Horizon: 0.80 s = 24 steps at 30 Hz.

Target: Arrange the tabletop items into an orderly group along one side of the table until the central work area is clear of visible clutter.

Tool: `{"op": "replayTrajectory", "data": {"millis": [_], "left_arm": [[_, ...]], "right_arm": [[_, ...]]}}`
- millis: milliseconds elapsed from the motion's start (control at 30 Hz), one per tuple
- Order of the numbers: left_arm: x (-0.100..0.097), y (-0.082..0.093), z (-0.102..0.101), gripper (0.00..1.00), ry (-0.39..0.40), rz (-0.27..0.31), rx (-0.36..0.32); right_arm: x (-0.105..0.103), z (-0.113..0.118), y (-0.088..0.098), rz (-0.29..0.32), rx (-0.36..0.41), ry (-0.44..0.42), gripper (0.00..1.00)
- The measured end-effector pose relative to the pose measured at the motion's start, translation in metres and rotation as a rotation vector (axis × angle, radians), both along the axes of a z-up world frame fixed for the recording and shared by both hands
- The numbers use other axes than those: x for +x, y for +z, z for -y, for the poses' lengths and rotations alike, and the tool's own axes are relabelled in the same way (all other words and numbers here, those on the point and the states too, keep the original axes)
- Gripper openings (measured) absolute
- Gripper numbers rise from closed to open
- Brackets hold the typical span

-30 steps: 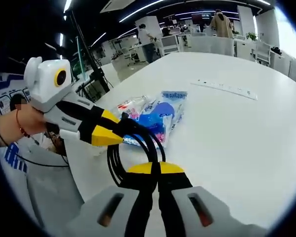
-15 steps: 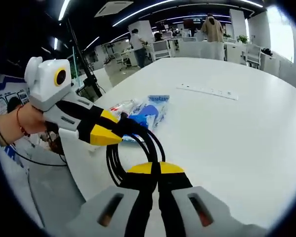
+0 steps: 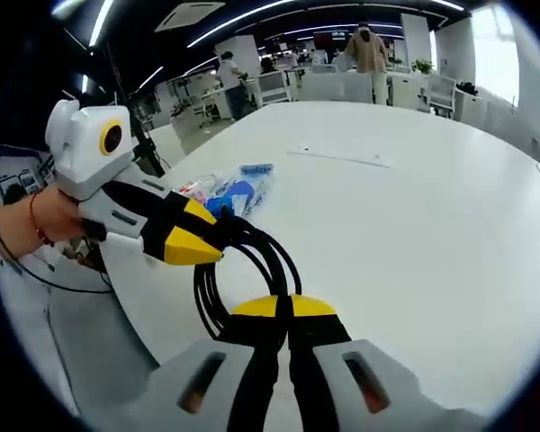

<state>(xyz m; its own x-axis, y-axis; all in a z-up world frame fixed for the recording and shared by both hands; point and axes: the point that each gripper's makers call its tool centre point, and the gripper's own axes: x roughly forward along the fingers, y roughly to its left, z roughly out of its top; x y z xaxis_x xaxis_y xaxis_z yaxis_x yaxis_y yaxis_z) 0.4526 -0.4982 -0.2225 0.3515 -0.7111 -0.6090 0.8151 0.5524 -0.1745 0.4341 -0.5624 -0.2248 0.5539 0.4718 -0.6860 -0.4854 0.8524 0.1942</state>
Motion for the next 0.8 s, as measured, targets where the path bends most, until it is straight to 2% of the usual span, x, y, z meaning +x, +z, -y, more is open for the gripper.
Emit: {"op": "replayTrajectory", "data": {"millis": [400,800], "left_arm": [[0.0,-0.017,0.04,0.11,-0.025,-0.063,-0.031],[0.006,-0.047,0.068,0.11,-0.031,-0.135,-0.023]], "right_arm": [[-0.004,0.039,-0.013,-0.038,-0.033,-0.047,0.0],[-0.001,0.067,-0.041,-0.101,-0.05,-0.084,0.0]]}}
